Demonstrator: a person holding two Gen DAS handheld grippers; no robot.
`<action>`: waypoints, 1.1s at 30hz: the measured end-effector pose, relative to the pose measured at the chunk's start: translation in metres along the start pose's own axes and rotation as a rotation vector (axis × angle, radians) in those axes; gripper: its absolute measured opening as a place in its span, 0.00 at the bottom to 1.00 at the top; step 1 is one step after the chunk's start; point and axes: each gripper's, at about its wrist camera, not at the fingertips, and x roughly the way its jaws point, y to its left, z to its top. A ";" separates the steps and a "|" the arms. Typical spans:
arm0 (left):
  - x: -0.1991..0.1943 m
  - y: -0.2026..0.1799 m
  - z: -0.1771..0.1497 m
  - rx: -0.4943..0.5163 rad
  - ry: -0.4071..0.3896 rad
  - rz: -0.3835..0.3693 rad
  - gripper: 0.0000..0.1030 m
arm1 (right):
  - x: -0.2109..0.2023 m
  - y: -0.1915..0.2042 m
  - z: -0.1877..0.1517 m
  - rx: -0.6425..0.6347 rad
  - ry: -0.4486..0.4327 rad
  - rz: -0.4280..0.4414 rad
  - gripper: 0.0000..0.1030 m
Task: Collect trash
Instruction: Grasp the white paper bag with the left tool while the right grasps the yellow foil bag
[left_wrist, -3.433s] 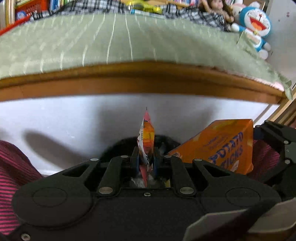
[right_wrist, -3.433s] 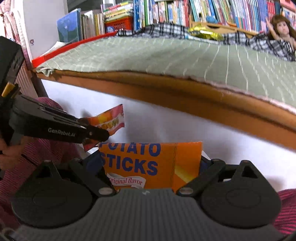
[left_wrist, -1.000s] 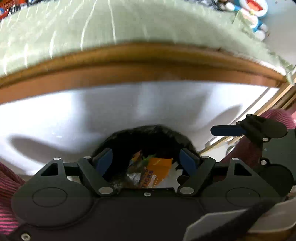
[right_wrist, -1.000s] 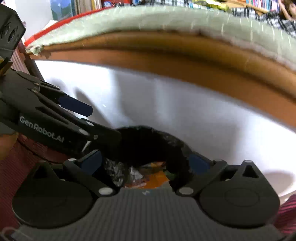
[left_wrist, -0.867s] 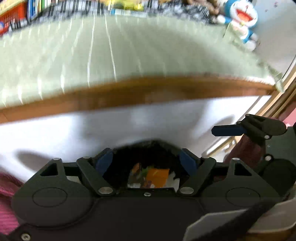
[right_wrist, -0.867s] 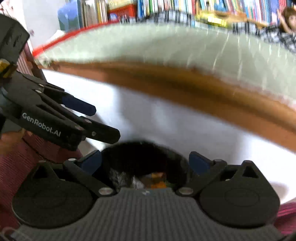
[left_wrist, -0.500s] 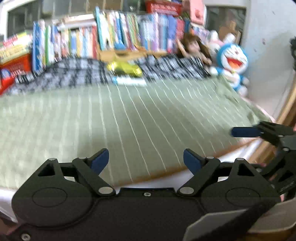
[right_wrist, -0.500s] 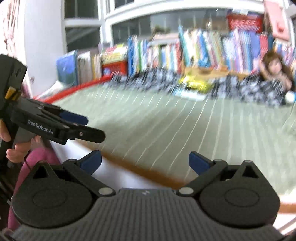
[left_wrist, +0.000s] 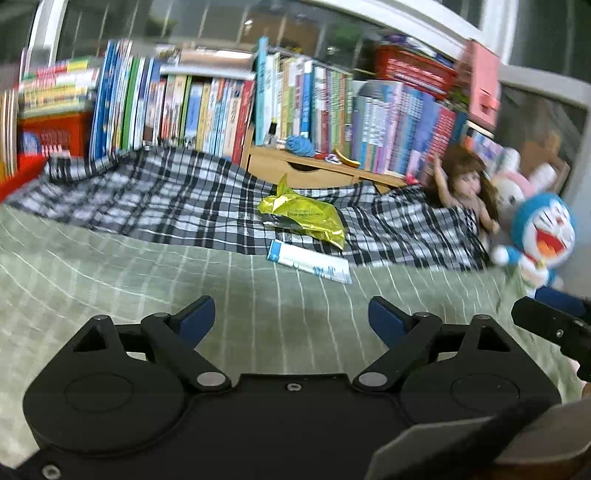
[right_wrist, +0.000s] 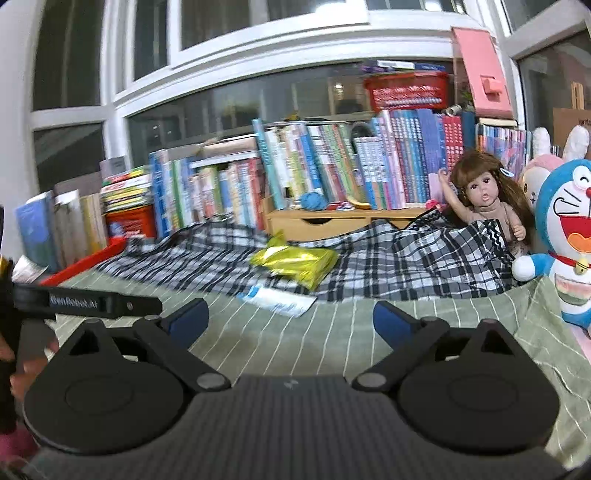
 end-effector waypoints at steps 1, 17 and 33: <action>0.015 -0.001 0.004 -0.019 0.012 0.007 0.81 | 0.011 -0.004 0.003 0.005 0.004 -0.014 0.94; 0.211 0.003 0.020 -0.329 0.110 0.097 0.51 | 0.139 -0.042 0.008 0.013 0.076 -0.076 0.87; 0.182 0.008 0.039 -0.228 -0.002 0.176 0.06 | 0.213 -0.026 0.016 -0.120 0.100 -0.035 0.84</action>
